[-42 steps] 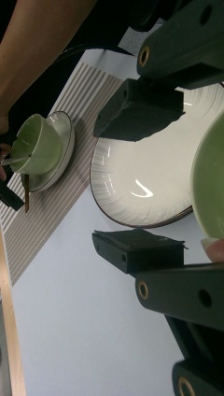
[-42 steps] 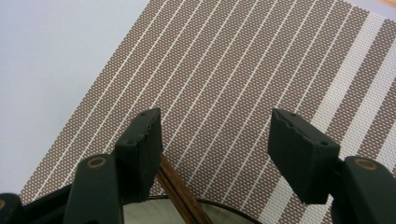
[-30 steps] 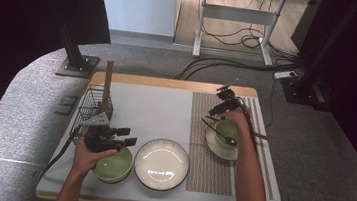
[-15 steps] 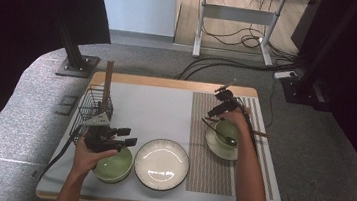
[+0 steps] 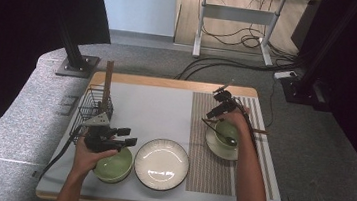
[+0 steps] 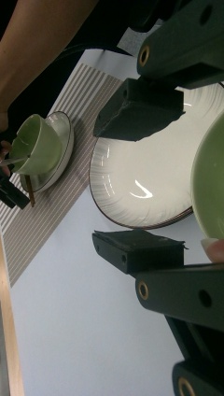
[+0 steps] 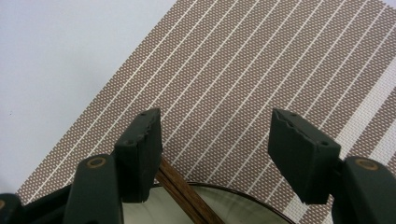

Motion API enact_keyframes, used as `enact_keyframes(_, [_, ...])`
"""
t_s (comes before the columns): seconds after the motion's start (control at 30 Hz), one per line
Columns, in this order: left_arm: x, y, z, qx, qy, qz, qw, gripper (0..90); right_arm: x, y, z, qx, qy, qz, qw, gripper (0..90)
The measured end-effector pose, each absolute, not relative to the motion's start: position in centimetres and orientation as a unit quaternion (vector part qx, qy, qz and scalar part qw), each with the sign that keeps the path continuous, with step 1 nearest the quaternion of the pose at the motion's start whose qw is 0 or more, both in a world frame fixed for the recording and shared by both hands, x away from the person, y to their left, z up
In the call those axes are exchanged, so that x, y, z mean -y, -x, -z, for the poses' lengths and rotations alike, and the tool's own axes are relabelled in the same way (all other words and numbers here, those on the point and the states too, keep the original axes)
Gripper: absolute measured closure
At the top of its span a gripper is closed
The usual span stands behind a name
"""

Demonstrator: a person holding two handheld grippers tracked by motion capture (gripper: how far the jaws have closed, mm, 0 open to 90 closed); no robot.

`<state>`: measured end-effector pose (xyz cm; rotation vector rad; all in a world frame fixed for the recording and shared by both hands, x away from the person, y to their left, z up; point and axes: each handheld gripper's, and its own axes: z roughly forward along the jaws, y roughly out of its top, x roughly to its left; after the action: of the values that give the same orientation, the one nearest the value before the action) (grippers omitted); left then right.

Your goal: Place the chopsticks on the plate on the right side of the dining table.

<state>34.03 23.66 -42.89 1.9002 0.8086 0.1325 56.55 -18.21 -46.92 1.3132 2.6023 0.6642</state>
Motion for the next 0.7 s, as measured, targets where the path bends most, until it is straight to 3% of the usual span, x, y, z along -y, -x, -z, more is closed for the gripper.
enact_keyframes(0.7, [-23.51,-34.14,43.03,-0.337,-0.791,-0.053,0.509,43.4,18.43,-56.12,47.10,-0.877,-0.420,-0.224,0.061,35.5])
